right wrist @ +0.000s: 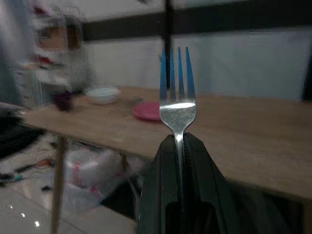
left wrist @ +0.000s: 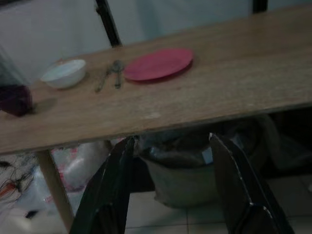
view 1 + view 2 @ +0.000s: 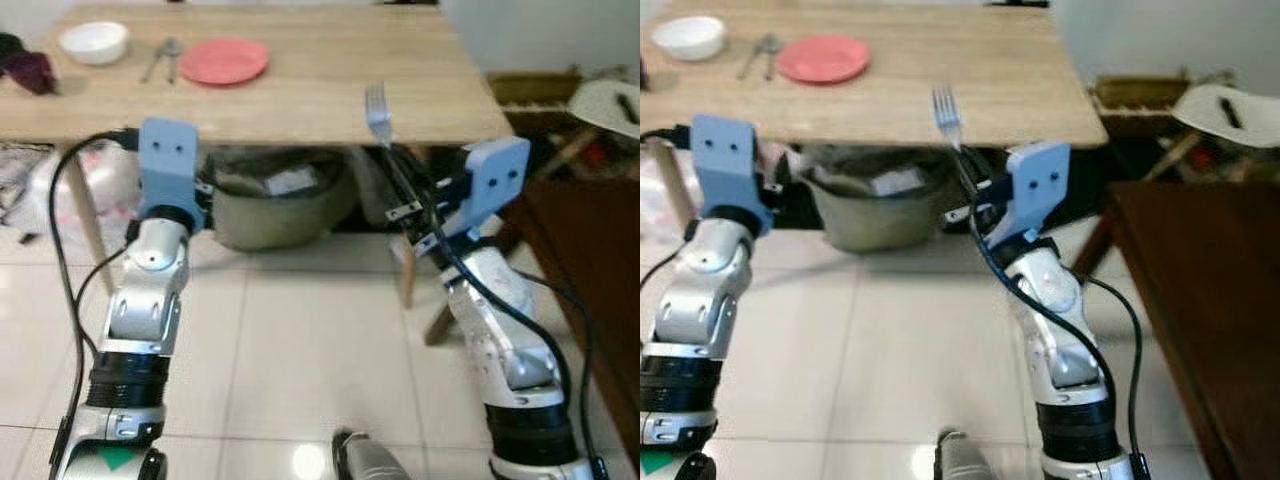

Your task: Setting the table

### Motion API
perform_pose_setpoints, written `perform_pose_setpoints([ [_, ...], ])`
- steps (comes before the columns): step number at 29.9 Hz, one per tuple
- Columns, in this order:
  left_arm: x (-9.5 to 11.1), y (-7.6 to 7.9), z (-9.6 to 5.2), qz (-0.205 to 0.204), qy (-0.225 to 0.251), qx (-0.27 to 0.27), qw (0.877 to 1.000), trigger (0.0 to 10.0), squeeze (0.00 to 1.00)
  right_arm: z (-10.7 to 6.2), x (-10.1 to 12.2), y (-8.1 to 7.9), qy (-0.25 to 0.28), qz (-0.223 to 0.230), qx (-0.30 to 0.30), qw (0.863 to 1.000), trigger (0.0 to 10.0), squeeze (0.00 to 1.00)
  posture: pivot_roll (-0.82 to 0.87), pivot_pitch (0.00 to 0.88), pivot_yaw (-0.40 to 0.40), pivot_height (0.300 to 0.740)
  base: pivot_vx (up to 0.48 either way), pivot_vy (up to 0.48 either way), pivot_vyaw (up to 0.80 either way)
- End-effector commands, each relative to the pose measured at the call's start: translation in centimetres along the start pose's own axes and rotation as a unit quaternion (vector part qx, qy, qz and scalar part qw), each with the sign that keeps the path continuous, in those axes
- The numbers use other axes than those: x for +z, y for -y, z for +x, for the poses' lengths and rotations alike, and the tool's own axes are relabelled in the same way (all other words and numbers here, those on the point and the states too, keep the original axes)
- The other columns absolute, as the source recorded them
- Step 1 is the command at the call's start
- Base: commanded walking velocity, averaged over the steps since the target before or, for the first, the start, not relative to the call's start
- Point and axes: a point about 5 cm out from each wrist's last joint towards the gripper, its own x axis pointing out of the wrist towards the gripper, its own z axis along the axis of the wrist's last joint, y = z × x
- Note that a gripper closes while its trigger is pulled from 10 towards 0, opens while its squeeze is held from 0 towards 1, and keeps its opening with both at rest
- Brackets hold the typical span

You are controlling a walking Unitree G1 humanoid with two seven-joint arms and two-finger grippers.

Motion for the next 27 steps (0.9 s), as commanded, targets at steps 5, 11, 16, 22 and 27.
perform_pose_setpoints([
  [5, -0.1, 0.0, 0.4, 0.000, -0.006, -0.024, 1.000, 10.0, 0.00, -0.2, 0.2, 1.7, 0.003, -0.001, -0.059, 0.998, 10.0, 0.00, -0.11, 0.055, 0.083, 0.740, 0.480, 0.000, 0.00],
  [11, 0.4, 0.6, 0.8, 0.001, 0.003, -0.075, 0.997, 10.0, 0.00, -0.5, -0.1, 3.0, -0.006, -0.001, -0.102, 0.995, 10.0, 0.00, -0.11, 0.057, 0.086, 0.740, 0.480, 0.000, 0.00],
  [16, 1.3, 1.7, 1.1, -0.003, 0.018, -0.135, 0.991, 10.0, 0.00, -0.9, -0.3, 3.8, -0.012, 0.012, -0.123, 0.992, 10.0, 0.00, -0.12, 0.057, 0.090, 0.740, 0.480, 0.000, -0.48],
  [22, 1.5, 2.0, 1.2, -0.007, 0.021, -0.144, 0.989, 10.0, 0.00, -0.9, -0.3, 3.9, -0.014, 0.013, -0.128, 0.992, 10.0, 0.00, -0.12, 0.059, 0.088, 0.740, 0.480, 0.000, -0.80],
  [27, 1.4, 1.9, 1.2, -0.006, 0.022, -0.149, 0.989, 10.0, 0.00, -0.8, -0.3, 4.0, -0.016, 0.014, -0.132, 0.991, 10.0, 0.00, -0.12, 0.059, 0.087, 0.740, 0.480, 0.000, -0.56],
])
